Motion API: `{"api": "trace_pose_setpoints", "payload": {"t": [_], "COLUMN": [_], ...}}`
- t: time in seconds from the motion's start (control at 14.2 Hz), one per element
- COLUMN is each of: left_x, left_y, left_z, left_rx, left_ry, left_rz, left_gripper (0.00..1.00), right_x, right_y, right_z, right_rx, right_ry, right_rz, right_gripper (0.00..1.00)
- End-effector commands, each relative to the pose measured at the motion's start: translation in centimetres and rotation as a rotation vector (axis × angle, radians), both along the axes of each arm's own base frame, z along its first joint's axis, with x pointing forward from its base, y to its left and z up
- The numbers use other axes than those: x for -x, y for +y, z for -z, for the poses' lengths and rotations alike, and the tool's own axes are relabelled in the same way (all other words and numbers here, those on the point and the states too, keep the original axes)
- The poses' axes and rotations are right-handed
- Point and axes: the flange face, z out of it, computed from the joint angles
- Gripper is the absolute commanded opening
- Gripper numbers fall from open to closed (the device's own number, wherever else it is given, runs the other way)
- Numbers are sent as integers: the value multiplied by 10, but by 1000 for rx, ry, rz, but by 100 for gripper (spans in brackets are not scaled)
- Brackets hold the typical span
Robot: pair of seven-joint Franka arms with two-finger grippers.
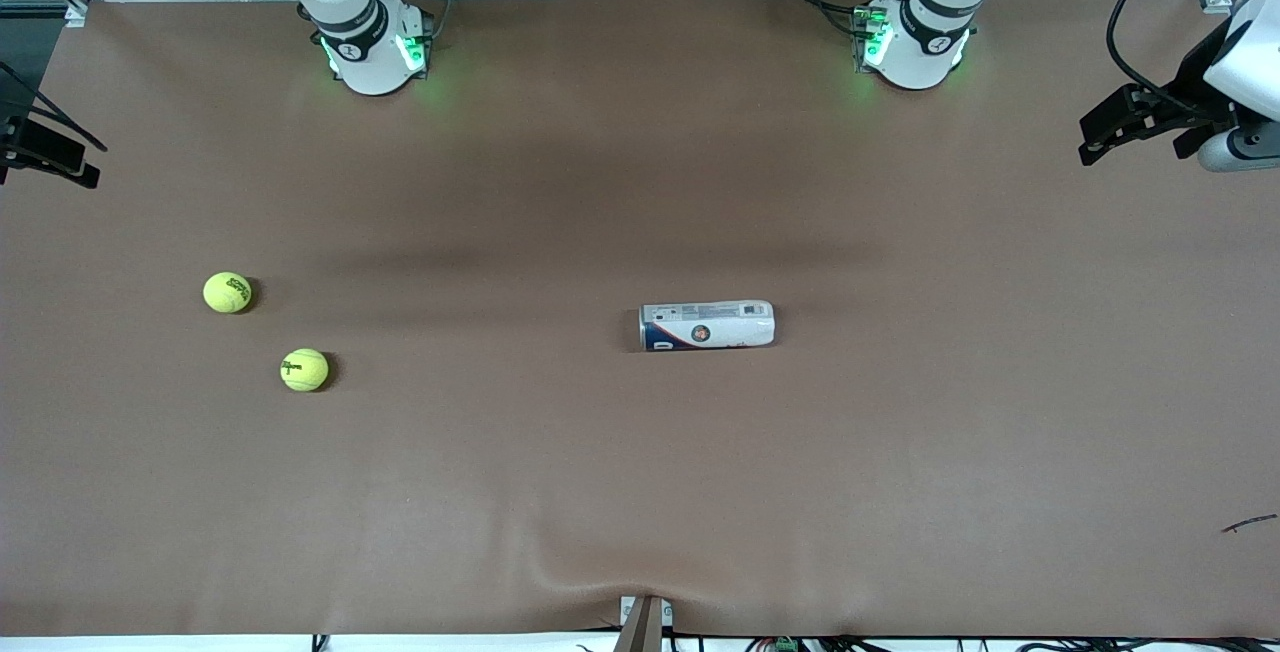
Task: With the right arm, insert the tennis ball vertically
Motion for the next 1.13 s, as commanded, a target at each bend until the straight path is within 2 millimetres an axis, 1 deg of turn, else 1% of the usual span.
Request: {"api": "trace_pose_setpoints", "payload": {"t": [0.0, 0.28, 0.49, 0.57, 1.06], "left_x": [-1, -1, -12, -14, -14], "left_y": [1, 0, -1, 0, 0], "left_z": [-6, -8, -8, -4, -2], "left_rx": [-1, 3, 4, 3, 6], "left_ry": [11, 7, 2, 8, 13], "left_rz": [15, 16, 17, 16, 22], "left_gripper": [100, 100, 100, 100, 100], "right_x": [5, 2, 0, -1, 0], "right_y": [-1, 1, 1, 0, -1], "right_z": [-3, 0, 0, -2, -1], "right_rx": [-31, -30, -29, -29, -27], "right_ry": [-24, -24, -31, -38, -35], "right_rz": [16, 12, 12, 13, 15], "right_gripper": [100, 100, 100, 100, 100]}}
